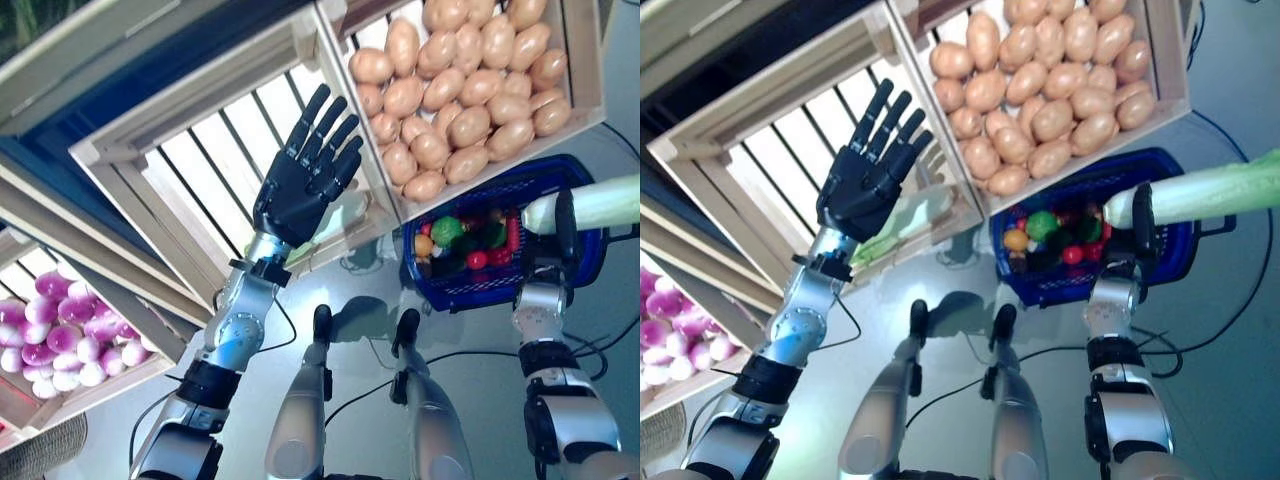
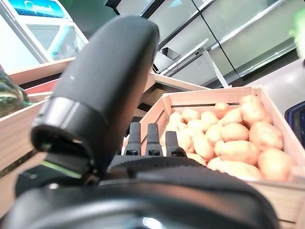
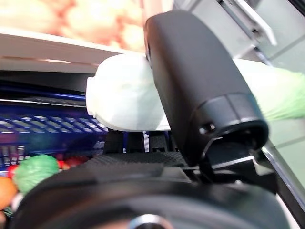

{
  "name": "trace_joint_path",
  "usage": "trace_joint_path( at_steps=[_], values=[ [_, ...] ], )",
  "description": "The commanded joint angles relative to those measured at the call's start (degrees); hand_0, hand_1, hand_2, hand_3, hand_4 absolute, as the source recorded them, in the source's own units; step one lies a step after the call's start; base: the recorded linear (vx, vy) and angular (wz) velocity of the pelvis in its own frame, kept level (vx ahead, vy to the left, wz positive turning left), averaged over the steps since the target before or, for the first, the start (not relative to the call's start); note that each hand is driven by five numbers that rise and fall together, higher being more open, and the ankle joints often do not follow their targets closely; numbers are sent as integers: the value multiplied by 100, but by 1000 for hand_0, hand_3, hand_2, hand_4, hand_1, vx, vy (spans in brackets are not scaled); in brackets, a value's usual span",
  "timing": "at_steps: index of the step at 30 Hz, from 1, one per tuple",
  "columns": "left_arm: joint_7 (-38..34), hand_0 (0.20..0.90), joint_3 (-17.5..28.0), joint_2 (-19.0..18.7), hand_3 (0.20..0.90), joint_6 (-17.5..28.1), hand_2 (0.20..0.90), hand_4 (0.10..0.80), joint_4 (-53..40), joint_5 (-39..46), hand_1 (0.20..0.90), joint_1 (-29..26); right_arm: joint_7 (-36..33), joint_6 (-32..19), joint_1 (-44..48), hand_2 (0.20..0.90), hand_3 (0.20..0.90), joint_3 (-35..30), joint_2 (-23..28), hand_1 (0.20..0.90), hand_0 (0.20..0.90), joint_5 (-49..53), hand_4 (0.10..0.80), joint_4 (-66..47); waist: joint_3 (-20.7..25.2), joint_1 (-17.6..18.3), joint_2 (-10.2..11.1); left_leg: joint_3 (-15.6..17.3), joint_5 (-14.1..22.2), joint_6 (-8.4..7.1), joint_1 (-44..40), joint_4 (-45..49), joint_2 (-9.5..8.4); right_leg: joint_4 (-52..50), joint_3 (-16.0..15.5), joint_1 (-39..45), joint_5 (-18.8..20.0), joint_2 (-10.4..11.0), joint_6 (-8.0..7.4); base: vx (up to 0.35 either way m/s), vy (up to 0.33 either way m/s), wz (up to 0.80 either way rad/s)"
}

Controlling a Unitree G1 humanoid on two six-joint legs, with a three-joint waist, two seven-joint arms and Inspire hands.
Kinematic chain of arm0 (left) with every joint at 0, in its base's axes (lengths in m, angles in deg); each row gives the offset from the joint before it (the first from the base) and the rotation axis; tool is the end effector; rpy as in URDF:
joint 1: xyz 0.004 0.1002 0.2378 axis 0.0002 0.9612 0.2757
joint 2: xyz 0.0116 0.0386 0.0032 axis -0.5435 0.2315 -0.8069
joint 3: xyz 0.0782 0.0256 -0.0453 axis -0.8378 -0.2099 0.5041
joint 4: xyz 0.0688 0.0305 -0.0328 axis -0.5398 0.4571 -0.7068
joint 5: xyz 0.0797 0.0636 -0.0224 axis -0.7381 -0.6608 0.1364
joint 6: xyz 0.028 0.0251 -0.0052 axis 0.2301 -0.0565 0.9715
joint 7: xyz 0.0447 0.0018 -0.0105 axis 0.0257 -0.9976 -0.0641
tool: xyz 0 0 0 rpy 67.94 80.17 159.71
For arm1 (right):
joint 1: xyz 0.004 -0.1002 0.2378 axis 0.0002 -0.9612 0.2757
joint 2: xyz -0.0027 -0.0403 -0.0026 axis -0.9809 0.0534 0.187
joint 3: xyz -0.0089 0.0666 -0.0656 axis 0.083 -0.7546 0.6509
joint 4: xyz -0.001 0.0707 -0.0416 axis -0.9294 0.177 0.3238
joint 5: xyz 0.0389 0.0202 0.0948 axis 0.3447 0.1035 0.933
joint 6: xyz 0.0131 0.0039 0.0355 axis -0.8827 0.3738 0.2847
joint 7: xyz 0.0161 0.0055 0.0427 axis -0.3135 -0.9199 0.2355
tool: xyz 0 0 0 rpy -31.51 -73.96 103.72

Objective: Put vegetables into the basket

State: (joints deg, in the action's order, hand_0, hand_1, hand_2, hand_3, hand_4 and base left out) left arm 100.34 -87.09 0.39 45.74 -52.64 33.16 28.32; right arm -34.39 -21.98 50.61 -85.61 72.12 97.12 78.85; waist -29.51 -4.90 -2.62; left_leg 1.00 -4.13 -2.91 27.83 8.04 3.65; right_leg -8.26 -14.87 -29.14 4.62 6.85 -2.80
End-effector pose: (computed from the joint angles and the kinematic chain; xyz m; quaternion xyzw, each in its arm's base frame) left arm 0.2789 0.1449 0.1618 -0.3527 -0.2050 -0.2989 0.8627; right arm 0.3115 -0.2570 0.1186 0.5461 -0.1458 -0.2501 0.7861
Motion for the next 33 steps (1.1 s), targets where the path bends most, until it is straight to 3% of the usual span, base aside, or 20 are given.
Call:
trace_joint_path(
  at_steps=[1, 8, 15, 23, 33],
  values=[
    [673, 900, 150, -201, 900, 539, 900, 800, -770, 192, 900, -364, -80, 40, 203, 300, 300, 100, 663, 300, 300, -758, 400, -404, -28, -61, 59, -147, 137, -36, 764, 622, -443, -1278, 76, -502, -512, 332, -249, -22, -8, 19],
    [340, 900, 205, -265, 900, 814, 900, 800, -814, -120, 900, -556, -429, 635, 545, 300, 300, 333, 727, 300, 300, -1085, 400, -154, -28, -76, 73, -190, 316, -11, 1484, 1270, -419, -1908, 281, -1294, -639, 360, -184, 14, -20, 11],
    [125, 900, 284, -415, 900, 955, 900, 800, -861, -278, 900, -563, -800, 1411, 701, 300, 300, 518, 722, 300, 300, -802, 400, -15, -28, -108, 47, -273, 269, 3, 1957, 1427, -427, -2066, 407, -1791, -617, 240, -131, 32, -50, 8],
    [18, 900, 362, -446, 900, 1235, 900, 800, -924, -443, 900, -527, -938, 1553, 824, 300, 300, 517, 592, 300, 300, -371, 400, 182, -28, -143, -81, -361, 250, -7, 2334, 1611, -476, -2267, 489, -2167, -649, 178, -79, 15, -14, 2],
    [-52, 900, 414, -458, 900, 1226, 900, 800, -1086, -489, 900, -567, -1071, 1549, 1033, 300, 300, 417, 630, 300, 300, -213, 400, 380, -28, -164, -177, -390, 224, 8, 2660, 1747, -505, -2403, 536, -2474, -635, 167, -56, 0, -2, 4]
  ],
)
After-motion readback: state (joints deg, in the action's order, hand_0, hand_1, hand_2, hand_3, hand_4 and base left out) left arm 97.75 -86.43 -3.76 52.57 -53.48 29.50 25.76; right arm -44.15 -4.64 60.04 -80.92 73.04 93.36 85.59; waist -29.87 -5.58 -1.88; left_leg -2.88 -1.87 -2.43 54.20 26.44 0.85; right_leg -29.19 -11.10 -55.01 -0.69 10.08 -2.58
